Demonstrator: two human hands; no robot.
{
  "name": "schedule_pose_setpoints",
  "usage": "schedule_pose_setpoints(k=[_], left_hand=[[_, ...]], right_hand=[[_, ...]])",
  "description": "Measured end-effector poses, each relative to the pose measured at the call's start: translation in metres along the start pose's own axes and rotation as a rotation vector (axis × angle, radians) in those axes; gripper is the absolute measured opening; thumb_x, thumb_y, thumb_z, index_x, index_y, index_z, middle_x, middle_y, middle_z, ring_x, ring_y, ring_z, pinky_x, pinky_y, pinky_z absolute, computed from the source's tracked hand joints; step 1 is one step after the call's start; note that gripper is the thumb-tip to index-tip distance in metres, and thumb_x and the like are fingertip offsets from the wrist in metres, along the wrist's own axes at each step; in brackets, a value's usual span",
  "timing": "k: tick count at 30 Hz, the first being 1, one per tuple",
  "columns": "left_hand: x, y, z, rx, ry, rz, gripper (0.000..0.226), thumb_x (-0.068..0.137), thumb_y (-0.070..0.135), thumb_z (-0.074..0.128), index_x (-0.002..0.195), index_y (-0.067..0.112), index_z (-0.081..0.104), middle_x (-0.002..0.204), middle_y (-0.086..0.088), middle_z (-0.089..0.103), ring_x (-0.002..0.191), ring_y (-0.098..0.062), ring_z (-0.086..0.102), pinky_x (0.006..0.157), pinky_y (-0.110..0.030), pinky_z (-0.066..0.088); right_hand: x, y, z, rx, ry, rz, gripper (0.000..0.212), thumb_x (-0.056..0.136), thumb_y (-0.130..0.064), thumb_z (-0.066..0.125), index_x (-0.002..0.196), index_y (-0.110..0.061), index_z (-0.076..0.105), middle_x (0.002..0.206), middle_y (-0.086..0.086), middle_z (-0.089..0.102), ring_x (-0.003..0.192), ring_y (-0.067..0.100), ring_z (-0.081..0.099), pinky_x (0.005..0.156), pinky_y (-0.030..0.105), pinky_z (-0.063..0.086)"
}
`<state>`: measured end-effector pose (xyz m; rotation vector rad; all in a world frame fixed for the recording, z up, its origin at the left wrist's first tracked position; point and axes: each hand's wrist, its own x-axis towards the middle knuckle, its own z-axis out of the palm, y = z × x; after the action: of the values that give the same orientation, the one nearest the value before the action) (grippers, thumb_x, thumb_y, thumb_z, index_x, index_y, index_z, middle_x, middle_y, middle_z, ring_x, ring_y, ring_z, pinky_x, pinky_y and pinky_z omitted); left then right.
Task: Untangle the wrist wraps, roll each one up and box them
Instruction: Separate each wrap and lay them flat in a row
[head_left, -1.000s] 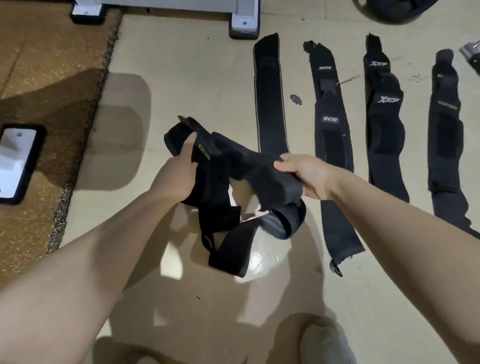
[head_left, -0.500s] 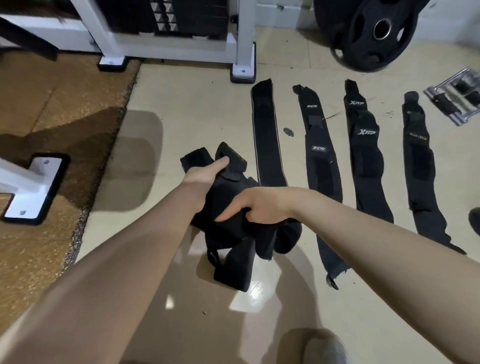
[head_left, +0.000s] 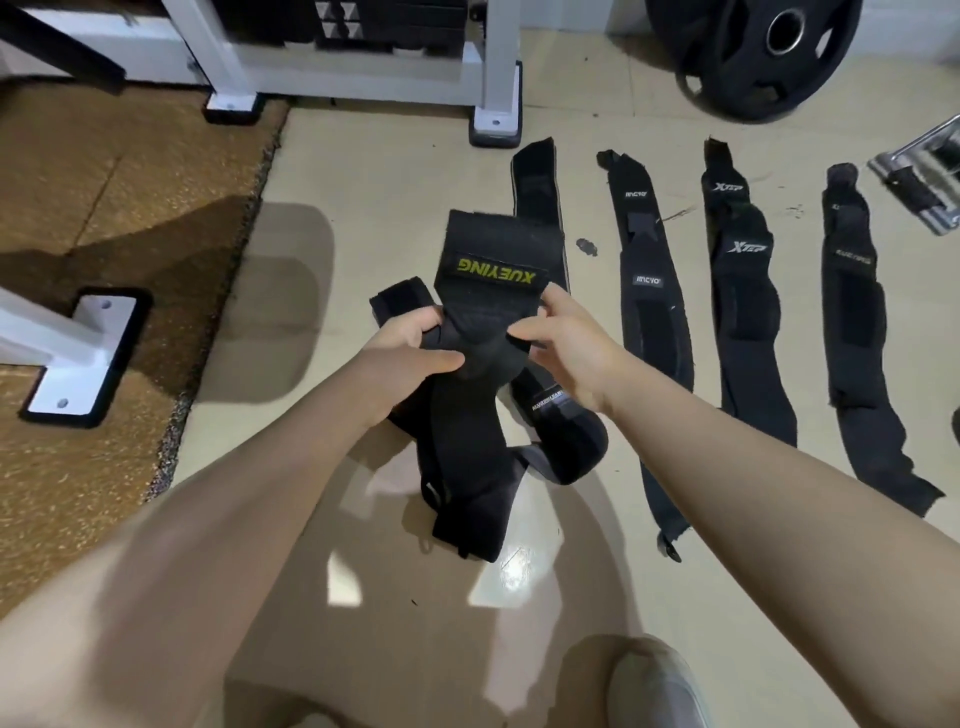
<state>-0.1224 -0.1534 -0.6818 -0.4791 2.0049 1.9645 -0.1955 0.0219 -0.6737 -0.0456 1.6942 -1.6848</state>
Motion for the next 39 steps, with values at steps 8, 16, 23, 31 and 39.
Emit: schedule_pose_setpoints(k=[8, 16, 23, 31, 39], left_hand=[[-0.006, 0.016, 0.001, 0.211, -0.022, 0.067, 0.031, 0.086, -0.01, 0.054, 0.094, 0.019, 0.065, 0.099, -0.005, 0.071, 0.095, -0.016, 0.065, 0.091, -0.03, 0.049], [-0.02, 0.024, 0.009, 0.2, -0.137, 0.075, 0.018, 0.075, 0.019, 0.072, 0.09, 0.027, 0.067, 0.092, 0.007, 0.071, 0.091, -0.011, 0.066, 0.084, -0.027, 0.052], [-0.027, 0.01, 0.005, 0.647, -0.062, -0.045, 0.007, 0.083, 0.015, 0.068, 0.076, 0.013, 0.066, 0.071, 0.003, 0.066, 0.071, -0.013, 0.062, 0.065, -0.026, 0.045], [-0.032, 0.075, 0.016, 0.189, 0.345, 0.252, 0.037, 0.1, 0.008, 0.042, 0.129, 0.028, 0.051, 0.129, 0.007, 0.054, 0.124, -0.012, 0.049, 0.108, -0.028, 0.038], [-0.048, 0.133, 0.022, -0.216, 0.457, 0.329, 0.082, 0.098, 0.006, 0.049, 0.152, 0.033, -0.007, 0.161, 0.0, 0.009, 0.146, -0.014, 0.015, 0.115, -0.029, 0.016]], right_hand=[[-0.002, -0.032, -0.007, -0.86, 0.302, -0.564, 0.099, 0.077, -0.024, 0.078, 0.152, -0.022, 0.014, 0.157, 0.016, 0.005, 0.143, 0.029, 0.017, 0.114, 0.045, 0.025], [-0.006, -0.04, -0.012, -1.48, 0.128, -0.585, 0.033, 0.098, -0.029, 0.038, 0.12, -0.023, 0.062, 0.115, 0.004, 0.065, 0.106, 0.03, 0.059, 0.079, 0.035, 0.042], [-0.016, -0.056, -0.037, -0.554, 0.713, -0.091, 0.039, 0.098, -0.027, 0.042, 0.097, 0.005, 0.064, 0.1, 0.027, 0.064, 0.083, 0.04, 0.062, 0.077, 0.046, 0.054], [-0.04, -0.076, -0.028, -0.211, 0.469, -0.159, 0.063, 0.091, 0.008, 0.029, 0.145, -0.025, 0.035, 0.141, 0.008, 0.042, 0.08, 0.022, 0.056, 0.041, 0.018, 0.045], [-0.062, -0.124, 0.015, 0.037, 0.401, -0.277, 0.032, 0.086, 0.008, 0.038, 0.105, -0.017, 0.044, 0.096, 0.0, 0.045, 0.079, 0.021, 0.052, 0.053, 0.026, 0.051]])
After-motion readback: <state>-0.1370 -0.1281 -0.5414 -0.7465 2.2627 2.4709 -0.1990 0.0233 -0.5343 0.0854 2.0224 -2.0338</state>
